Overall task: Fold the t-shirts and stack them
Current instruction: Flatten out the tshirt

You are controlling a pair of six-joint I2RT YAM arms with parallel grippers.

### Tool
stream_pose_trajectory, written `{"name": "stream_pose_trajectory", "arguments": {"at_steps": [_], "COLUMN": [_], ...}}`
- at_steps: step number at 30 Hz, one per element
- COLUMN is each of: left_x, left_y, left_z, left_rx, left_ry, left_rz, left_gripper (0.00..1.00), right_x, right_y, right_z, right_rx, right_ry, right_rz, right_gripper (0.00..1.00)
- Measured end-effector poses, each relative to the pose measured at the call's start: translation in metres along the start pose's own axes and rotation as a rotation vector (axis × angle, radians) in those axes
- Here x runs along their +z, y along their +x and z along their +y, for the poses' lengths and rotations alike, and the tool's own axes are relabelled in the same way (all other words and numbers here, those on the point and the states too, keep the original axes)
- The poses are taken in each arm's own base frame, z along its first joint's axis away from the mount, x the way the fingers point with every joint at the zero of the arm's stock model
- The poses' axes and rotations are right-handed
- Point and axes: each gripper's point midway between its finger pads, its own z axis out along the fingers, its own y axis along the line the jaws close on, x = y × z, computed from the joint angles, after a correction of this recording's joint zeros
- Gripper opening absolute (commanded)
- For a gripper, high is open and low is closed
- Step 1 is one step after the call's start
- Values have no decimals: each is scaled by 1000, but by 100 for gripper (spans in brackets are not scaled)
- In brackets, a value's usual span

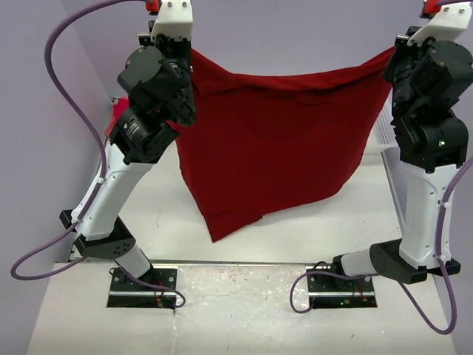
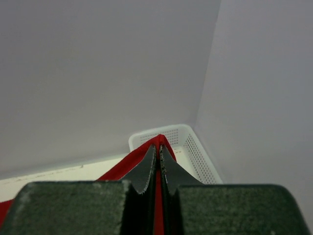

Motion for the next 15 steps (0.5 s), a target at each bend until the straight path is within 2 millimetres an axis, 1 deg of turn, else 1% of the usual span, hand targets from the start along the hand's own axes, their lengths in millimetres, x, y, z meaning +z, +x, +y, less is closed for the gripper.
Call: {"name": "stream_pose_trajectory", "arguments": {"at_steps": [3, 5, 7, 9, 11, 12, 13, 14, 15], "left_x": [11, 25, 48, 77, 119, 141, 159, 176, 192], "left_y": [2, 10, 27, 46, 80, 103, 125, 149, 175], "left_z": [-2, -7, -15, -24, -35, -36, -36, -31, -21], "left_rx": [-32, -79, -100, -123, -126, -124, -120, -111, -108], "left_ry": [19, 62, 92, 111, 136, 141, 150, 148, 141], "left_rz": [-13, -18, -1, 27, 74, 109, 143, 183, 228], "left_gripper": [0, 0, 0, 0, 0, 0, 0, 0, 0], "right_x": [11, 14, 17, 23, 30, 35, 40, 47, 52], "right_y": [12, 22, 28, 33, 35, 37, 38, 37, 37], "right_z": [8, 14, 19, 23, 27, 31, 34, 37, 39], "right_rx": [-11, -15, -16, -21, -25, -26, -28, -29, -32], "right_ry": [-18, -37, -52, -57, -61, -67, -70, -70, -71], "right_rz": [30, 51, 66, 77, 84, 87, 90, 88, 86], "right_gripper": [0, 0, 0, 0, 0, 0, 0, 0, 0]}}
